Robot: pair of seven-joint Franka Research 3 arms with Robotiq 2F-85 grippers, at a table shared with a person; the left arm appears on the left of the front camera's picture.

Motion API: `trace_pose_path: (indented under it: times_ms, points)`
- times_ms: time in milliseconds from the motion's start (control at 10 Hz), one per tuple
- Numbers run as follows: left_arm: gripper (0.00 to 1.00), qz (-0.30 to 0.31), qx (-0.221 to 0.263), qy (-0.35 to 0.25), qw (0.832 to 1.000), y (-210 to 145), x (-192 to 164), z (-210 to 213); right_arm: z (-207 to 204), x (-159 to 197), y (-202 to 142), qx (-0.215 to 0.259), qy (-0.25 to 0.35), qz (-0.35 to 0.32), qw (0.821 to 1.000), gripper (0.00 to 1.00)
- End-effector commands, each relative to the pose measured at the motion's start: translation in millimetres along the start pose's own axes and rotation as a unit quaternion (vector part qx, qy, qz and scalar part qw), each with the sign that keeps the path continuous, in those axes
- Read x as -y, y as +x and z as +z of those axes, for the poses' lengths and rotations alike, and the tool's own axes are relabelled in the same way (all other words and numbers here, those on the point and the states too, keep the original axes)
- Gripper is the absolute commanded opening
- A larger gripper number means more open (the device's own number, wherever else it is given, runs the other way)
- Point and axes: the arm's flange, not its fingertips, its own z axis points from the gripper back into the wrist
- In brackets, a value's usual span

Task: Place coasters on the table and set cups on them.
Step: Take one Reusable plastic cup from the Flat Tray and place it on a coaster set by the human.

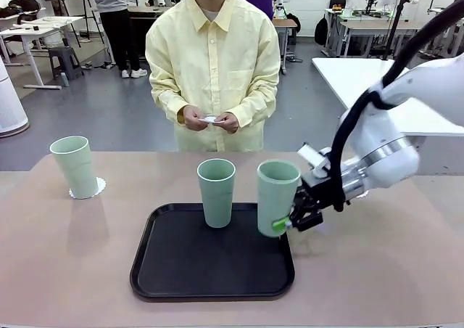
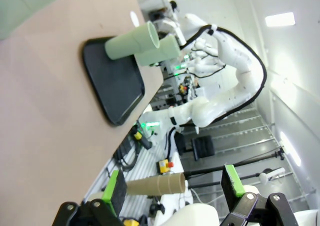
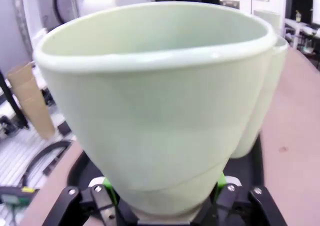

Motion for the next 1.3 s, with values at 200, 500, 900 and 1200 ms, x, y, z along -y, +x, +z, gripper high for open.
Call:
trace_pose_path:
  times_ms: [200, 500, 900, 1200]
  points:
    - [1.00, -0.001, 0.003, -0.001, 1.000, -1, 2, 1, 66, -58, 91, 0.012, -0.074, -0.039, 0.996, 0.20]
    - [1.00, -0.001, 0.003, -0.001, 1.000, -1, 2, 1, 80, -63, 106, -0.010, -0.097, -0.068, 0.993, 0.20]
    - [1.00, -0.001, 0.003, -0.001, 1.000, -1, 2, 1, 83, -60, 107, 0.009, -0.087, -0.035, 0.996, 0.20]
    - [1.00, -0.001, 0.003, -0.001, 1.000, -1, 2, 1, 152, -44, 96, 0.014, -0.137, -0.013, 0.990, 0.80]
